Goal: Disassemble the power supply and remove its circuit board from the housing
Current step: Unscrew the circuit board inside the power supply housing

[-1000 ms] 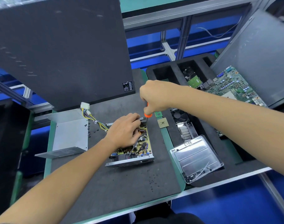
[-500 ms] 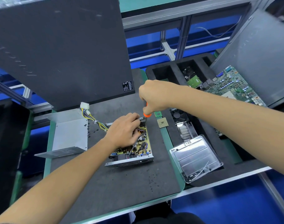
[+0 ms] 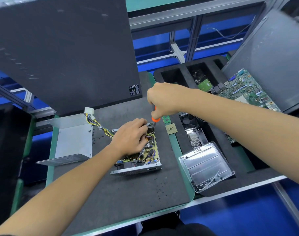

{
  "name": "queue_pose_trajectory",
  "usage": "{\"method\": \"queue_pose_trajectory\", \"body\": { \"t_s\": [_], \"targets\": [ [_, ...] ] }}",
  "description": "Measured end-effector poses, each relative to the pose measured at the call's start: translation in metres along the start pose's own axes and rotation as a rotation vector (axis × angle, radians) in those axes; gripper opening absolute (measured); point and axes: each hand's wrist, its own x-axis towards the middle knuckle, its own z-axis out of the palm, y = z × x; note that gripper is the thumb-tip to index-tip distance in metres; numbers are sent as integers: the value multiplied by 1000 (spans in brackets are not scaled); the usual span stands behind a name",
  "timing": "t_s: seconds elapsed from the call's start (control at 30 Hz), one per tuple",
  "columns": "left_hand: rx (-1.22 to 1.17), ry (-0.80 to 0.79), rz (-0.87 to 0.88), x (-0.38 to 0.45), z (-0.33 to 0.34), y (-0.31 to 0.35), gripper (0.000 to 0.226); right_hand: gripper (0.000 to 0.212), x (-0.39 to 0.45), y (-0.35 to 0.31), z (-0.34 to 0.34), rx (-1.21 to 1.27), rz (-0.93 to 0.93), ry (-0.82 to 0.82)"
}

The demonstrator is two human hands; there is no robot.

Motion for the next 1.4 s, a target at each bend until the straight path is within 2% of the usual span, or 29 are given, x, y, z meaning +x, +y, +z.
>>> {"method": "queue_pose_trajectory", "body": {
  "t_s": [1.03,1.2,1.3,1.4],
  "targets": [
    [2,22,7,-1,0,0,24,44,-1,-3,-2,23,25,-7],
    [-27,34,-2,-1,1,-1,23,45,-1,-4,-1,-37,-11,-11],
    [-73,73,-60,-1,4,-1,25,45,-3,-7,-1,-129,-107,-35],
    [-227,131,-242,1,6,-4,32,41,-5,-9,-2,-206,-184,-71]
  ]
}}
